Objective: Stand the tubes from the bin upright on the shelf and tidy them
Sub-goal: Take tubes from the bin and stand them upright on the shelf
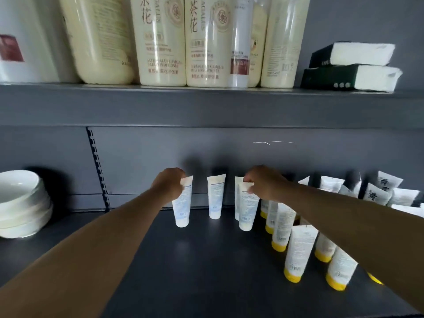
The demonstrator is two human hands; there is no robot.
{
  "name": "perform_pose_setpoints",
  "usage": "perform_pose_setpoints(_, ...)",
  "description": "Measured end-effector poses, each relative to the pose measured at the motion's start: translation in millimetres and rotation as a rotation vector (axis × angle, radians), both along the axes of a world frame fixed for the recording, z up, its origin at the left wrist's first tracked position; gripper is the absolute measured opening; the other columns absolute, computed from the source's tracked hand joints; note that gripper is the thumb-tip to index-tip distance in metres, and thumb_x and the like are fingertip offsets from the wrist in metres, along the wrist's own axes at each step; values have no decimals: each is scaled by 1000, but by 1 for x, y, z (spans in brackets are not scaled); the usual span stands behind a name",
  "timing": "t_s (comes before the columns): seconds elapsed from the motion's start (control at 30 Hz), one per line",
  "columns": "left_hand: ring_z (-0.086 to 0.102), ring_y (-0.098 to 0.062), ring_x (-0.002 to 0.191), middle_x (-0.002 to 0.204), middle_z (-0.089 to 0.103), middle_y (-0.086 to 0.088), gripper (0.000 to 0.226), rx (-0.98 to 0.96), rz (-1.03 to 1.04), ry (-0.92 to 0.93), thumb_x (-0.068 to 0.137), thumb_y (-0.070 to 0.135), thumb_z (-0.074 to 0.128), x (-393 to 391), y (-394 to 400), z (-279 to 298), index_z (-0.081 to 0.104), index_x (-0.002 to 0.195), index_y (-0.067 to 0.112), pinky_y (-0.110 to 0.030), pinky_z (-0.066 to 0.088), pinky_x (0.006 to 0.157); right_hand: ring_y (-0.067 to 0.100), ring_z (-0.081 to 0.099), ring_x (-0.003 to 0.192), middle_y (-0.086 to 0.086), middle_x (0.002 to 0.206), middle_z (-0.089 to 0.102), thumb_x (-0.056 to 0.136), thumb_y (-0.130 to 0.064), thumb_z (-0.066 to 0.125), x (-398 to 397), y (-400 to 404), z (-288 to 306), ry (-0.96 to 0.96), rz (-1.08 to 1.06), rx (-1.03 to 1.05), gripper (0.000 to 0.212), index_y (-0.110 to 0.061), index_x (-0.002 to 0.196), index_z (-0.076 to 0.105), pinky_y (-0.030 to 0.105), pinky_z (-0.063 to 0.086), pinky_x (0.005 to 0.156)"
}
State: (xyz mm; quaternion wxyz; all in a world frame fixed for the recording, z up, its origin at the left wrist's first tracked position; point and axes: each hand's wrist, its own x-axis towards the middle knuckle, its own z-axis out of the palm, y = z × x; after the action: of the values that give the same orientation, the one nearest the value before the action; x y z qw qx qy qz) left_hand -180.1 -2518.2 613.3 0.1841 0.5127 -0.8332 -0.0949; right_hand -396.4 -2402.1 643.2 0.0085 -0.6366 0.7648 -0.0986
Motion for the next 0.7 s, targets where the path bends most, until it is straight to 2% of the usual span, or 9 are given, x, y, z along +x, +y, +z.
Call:
perform_pose_setpoints(0.23,59,-31,104,119,62,-13,33,-10,10,45,89,3,49,-7,-30,-15,60,118,11,-30,45,78,27,62,99,10,102,69,82,-6,62,-9,-25,-19,70,-27,34,19,-9,99,71,27,45,79)
perform_pose_setpoints(0.37,56,-33,112,126,58,-14,35,-7,-9,5,91,5,49,-10,-37,-17,58,125,12,-34,48,91,27,64,95,11,96,69,80,-3,61,-10,-33,-26,43,-25,51,18,-10,94,71,28,47,75)
perform_pose_setpoints(0.5,57,-33,111,124,60,-14,34,8,-19,2,91,6,51,-10,-44,-20,59,123,12,-34,48,90,26,64,98,10,101,69,82,-3,60,-5,-38,-28,62,-24,72,21,-10,99,71,23,41,73)
perform_pose_setpoints(0.7,55,-31,114,128,58,-12,36,21,-40,11,92,7,52,-14,-52,-24,57,126,14,-32,46,92,27,64,98,11,100,69,82,-3,59,-7,-41,-30,81,-36,86,20,-8,98,70,24,44,74)
